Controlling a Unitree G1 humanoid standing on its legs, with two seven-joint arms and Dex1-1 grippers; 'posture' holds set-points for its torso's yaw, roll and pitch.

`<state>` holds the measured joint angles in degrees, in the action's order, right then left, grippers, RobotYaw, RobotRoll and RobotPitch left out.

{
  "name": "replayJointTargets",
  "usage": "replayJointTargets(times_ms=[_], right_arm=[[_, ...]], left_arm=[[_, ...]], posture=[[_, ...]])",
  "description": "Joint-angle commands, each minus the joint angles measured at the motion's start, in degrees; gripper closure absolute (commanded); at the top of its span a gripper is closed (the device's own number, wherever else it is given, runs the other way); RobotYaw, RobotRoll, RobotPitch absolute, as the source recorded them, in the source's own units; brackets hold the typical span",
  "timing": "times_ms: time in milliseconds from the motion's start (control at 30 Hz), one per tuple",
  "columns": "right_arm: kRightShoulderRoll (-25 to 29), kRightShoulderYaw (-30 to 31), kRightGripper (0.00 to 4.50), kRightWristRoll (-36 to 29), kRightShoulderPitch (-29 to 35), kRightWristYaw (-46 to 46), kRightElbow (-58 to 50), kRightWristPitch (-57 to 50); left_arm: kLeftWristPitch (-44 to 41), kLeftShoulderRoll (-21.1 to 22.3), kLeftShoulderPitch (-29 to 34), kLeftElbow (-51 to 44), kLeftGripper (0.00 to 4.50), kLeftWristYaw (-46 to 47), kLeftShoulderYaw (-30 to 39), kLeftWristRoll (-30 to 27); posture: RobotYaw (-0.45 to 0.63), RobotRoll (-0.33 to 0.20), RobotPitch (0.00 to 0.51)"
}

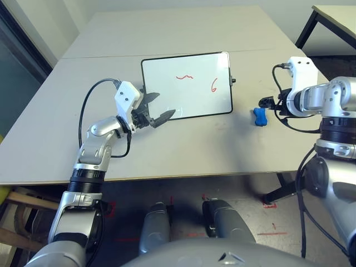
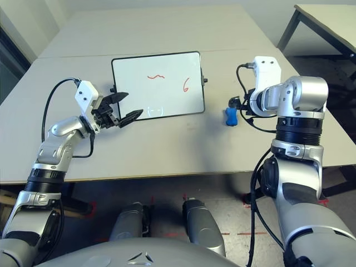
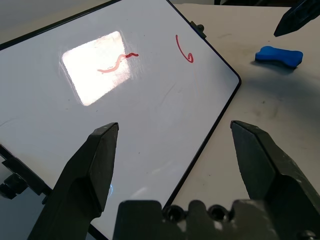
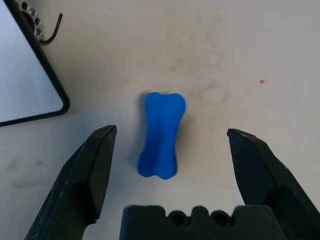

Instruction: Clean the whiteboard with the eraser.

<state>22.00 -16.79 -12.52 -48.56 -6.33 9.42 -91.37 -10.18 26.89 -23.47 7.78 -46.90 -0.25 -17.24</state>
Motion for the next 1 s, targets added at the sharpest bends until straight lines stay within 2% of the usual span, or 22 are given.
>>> replayJointTargets(times_ms=[33, 1000], right_arm=[[-1.57, -1.04, 0.06, 1.26, 1.40, 1.23, -0.68, -0.83], [-4.21, 1.31, 0.06, 3.87, 5.96, 2.60, 5.80, 8.85]], left_arm=[[0.28, 0.01, 0.63, 0.49, 0.00, 0.13, -0.12, 0.82], [0.64, 0.01, 0.87, 0.39, 0.00, 0.15, -0.15, 0.96]], posture=[[-0.19, 0.000, 0.059], [-0.17, 0.000, 0.065]])
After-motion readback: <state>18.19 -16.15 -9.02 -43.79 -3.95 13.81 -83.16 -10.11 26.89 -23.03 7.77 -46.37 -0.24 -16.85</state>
